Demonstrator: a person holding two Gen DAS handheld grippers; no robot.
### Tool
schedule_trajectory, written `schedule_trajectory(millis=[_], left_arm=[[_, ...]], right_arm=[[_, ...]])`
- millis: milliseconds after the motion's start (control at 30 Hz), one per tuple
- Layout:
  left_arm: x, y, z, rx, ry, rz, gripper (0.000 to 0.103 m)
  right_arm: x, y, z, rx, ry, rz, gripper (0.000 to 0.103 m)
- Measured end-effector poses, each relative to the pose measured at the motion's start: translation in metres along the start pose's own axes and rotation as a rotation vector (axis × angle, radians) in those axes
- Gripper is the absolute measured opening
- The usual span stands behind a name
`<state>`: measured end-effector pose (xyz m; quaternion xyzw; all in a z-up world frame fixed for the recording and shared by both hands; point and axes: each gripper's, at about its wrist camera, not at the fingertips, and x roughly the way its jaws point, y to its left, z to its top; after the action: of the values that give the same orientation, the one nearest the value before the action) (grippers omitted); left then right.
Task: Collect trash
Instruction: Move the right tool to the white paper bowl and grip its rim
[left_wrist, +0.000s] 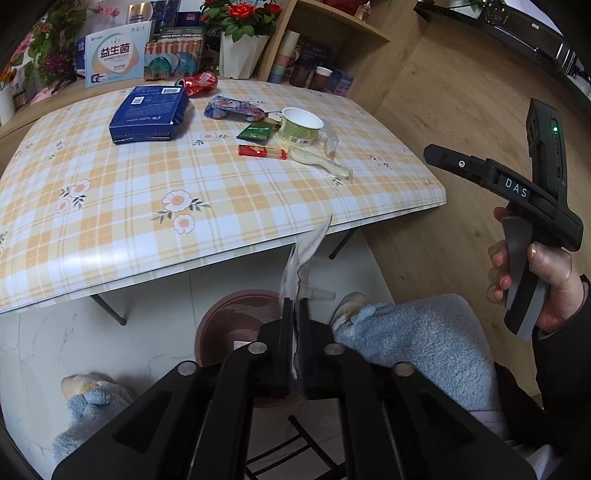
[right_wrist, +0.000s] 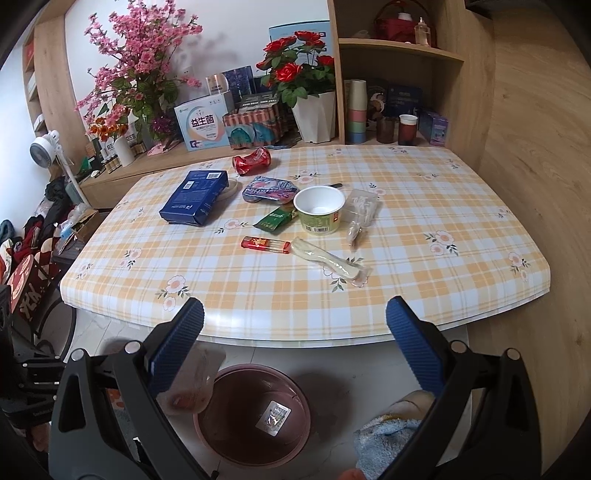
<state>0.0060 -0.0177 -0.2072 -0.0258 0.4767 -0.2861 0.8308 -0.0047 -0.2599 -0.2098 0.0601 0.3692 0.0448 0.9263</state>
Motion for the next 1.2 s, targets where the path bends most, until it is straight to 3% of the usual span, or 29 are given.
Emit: schedule_trajectory(millis=[33,67,100,200,333,567,800,1200], left_arm=[[-0.001,0.0,0.001,-0.006,-0.008,0.004,0.071],[-0.004,-0.001,0.001,-0.016,-0.029,0.011,0.084],[-0.012,0.001,0.002,-0.031,-0.083,0.019,0.088],[-0.025,0.007,0.008,-0.059,-0.154,0.027,0.092],[-0.05,0.022,0.016,-0.102,-0.28,0.179,0.097],[-0.083,0.056,0.026,-0.2,-0.385,0.326,0.097],[-0.096,0.078,0.025,-0.248,-0.409,0.394,0.097],[-0.082,0.093,0.038,-0.209,-0.412,0.403,0.097]], right_arm=[[0.0,0.0,0.0,0.001,0.0,-0.001,0.097],[0.0,-0.001,-0.001,0.002,-0.001,-0.002,0.097],[0.0,-0.001,-0.001,0.004,-0.001,-0.002,0.097],[0.0,0.0,-0.001,0.003,-0.001,-0.006,0.097],[-0.002,-0.003,-0.001,0.012,-0.008,-0.009,0.097],[-0.001,-0.008,-0.002,0.018,-0.006,-0.024,0.097],[0.005,-0.011,-0.003,0.012,-0.001,-0.032,0.097],[0.032,-0.022,0.012,-0.036,0.027,-0.04,0.098]])
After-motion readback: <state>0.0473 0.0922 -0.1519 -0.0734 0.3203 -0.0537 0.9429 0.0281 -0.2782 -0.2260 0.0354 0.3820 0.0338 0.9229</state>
